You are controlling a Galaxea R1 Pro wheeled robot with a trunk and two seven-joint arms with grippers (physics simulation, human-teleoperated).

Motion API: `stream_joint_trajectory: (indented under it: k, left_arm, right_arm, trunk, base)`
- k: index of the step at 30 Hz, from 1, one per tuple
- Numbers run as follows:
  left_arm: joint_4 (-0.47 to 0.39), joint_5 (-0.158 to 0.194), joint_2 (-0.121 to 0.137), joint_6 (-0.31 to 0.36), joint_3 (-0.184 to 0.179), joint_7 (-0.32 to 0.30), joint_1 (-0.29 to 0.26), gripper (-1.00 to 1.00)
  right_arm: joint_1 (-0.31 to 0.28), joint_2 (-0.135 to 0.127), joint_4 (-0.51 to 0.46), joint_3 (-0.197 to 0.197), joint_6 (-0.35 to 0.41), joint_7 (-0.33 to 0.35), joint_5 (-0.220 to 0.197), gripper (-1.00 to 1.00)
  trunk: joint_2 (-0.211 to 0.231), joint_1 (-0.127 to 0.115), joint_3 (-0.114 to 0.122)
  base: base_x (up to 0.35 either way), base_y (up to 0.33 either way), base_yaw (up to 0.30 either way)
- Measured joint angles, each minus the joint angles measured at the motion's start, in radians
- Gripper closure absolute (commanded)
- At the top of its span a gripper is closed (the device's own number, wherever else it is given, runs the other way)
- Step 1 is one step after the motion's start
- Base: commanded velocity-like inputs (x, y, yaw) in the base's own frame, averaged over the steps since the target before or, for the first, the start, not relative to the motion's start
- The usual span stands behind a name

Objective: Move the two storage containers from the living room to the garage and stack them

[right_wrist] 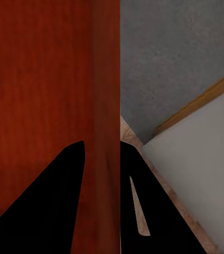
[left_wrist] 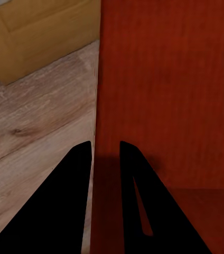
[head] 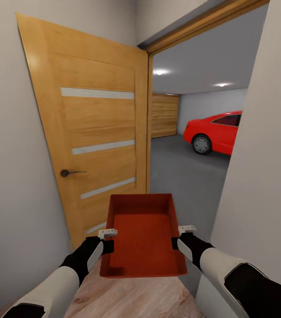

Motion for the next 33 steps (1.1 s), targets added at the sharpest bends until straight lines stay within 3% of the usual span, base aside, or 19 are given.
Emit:
stream_joint_trajectory:
  k: [19, 33]
  left_arm:
    - [0.000, 0.000, 0.000, 0.000, 0.000, 0.000, 0.000, 1.00]
    - [0.000, -0.004, 0.000, 0.004, 0.002, -0.001, 0.000, 1.00]
  right_arm:
    - [0.000, 0.000, 0.000, 0.000, 0.000, 0.000, 0.000, 1.00]
    - [0.000, 0.000, 0.001, 0.004, 0.000, 0.001, -0.007, 1.00]
  trunk:
    - [0.000, 0.000, 0.008]
    - [0.000, 0.000, 0.008]
  base:
    - [0.000, 0.000, -0.230]
    - [0.152, 0.156, -0.020]
